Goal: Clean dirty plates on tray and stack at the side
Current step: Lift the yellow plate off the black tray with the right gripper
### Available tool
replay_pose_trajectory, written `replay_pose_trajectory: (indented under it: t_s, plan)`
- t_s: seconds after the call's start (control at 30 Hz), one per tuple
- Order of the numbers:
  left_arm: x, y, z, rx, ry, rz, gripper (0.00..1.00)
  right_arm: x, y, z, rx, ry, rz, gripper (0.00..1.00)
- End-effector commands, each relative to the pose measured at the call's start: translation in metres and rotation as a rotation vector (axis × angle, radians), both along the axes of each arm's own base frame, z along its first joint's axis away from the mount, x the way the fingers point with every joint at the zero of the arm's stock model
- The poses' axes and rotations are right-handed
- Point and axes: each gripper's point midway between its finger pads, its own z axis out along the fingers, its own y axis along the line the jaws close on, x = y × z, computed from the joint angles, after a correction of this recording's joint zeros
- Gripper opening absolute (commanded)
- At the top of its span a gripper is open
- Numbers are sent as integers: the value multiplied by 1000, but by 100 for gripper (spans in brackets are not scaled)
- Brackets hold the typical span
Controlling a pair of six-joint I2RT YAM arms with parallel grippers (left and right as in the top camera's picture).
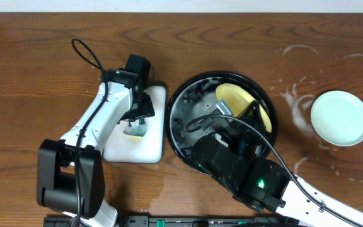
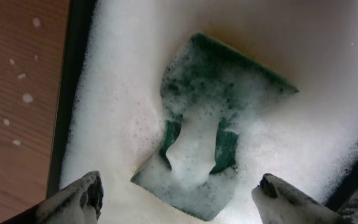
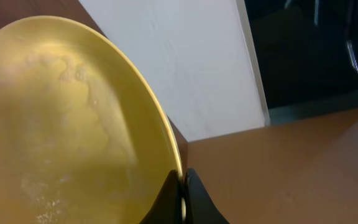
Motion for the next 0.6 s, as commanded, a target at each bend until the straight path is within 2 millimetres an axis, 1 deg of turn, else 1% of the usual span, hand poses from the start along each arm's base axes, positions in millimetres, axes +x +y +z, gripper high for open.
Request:
replay_pose_trajectory:
  t_s: [0.0, 0.3, 0.47, 0.57]
  plan:
    - [3, 1, 6, 5, -20, -4, 80, -5, 5, 14, -7, -32, 15, 1]
    - [3, 1, 6, 5, -20, -4, 81, -6, 6, 15, -8, -32, 18, 1]
    - [3, 1, 6, 5, -20, -4, 81, -3, 2, 14, -8, -31, 2, 1]
    - [3, 1, 6, 5, -20, -4, 81, 2, 3, 6, 19, 11, 22, 1]
